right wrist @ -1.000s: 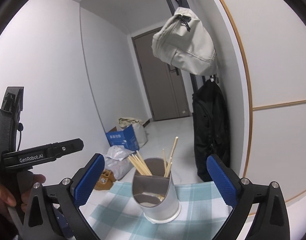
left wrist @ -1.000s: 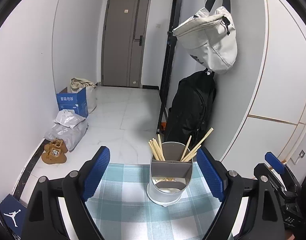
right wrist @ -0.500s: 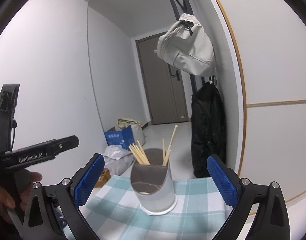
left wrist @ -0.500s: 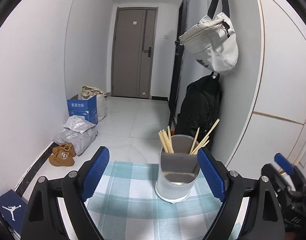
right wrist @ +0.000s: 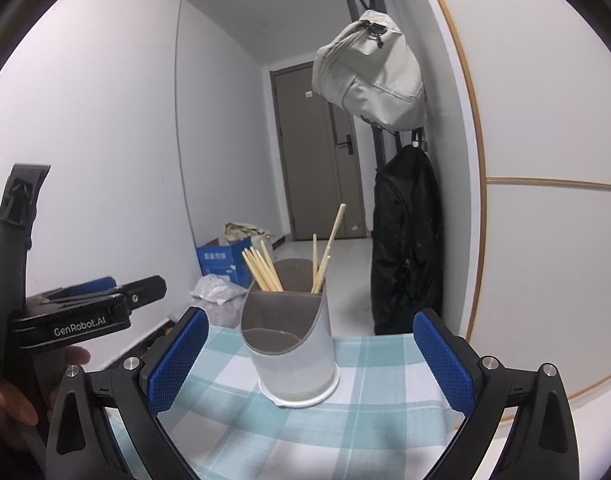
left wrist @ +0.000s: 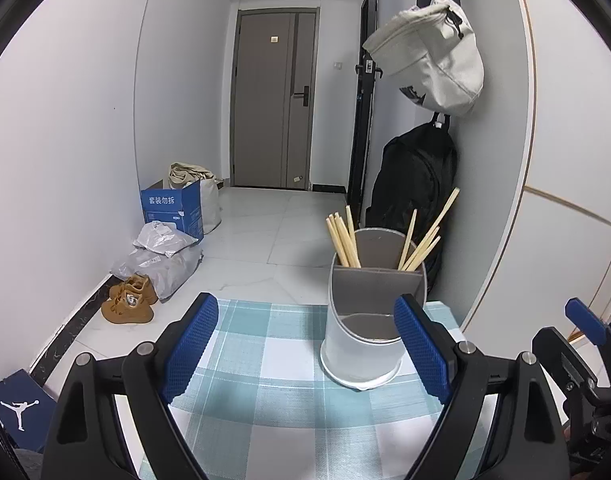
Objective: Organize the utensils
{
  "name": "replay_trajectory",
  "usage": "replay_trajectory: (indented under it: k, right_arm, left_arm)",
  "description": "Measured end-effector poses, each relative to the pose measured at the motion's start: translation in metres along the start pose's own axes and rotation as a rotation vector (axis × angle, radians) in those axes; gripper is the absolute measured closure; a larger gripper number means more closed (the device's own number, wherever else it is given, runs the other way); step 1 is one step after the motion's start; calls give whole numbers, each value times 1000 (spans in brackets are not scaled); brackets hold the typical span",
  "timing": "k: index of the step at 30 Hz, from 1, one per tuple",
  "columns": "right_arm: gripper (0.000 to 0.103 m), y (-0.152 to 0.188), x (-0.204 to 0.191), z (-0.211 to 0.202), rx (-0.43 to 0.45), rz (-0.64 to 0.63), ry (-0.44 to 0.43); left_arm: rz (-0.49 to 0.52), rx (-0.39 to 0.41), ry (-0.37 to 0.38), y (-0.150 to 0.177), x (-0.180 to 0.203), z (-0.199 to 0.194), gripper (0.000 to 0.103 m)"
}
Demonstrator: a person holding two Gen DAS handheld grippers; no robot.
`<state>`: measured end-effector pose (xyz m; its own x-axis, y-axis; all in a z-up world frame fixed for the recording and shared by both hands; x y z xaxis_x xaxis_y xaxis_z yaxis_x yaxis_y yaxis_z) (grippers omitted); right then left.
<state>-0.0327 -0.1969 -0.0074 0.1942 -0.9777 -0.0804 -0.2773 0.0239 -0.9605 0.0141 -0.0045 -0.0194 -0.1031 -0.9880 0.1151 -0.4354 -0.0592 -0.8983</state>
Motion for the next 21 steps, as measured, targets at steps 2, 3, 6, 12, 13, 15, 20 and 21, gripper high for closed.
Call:
replay_trajectory:
  k: [2,3,6,12,13,15,20,21]
  right_arm:
    - [0,4,-2,4,-10,-8,-10]
    - [0,6,-4,6,-12,-11,-16]
    - [0,9,-8,10,-12,-37,-19]
    - [0,10,-12,17,-14,-36,-34]
    - [0,10,-11,18,-17,-31,-37]
    - [0,10,-10,18,-16,-20,-39]
    - [0,9,-9,17,-16,-6,-40]
    - [0,9,-9,16,-14,-8,-38]
  left_arm:
    - [-1,-16,-10,4,-2,6,16]
    - [-9,-30,-11,6,-3,9,16]
    - [-35,-63,-9,9,-6,17,16]
    - [-20,-65,-27,8,-5,19,16]
    - [-18,-66,-29,8,-5,19,16]
    - [-23,-76,-27,9,-5,20,16]
    - [-35,-78,-23,8,-6,18,16]
    - [-32,-77,-26,8,-6,18,16]
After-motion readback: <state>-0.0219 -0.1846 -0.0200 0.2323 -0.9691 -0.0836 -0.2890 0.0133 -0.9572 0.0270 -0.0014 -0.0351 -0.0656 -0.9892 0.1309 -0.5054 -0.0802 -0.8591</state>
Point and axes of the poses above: each gripper's, at about its wrist camera, not at the fingertips, and z roughly the way its jaws point, x to its right, y to its underside, the point moved 6 cm from there along z, roughly the way its jaws point, and after that the axes turned 5 degrees about y, right-handed, at the moved point
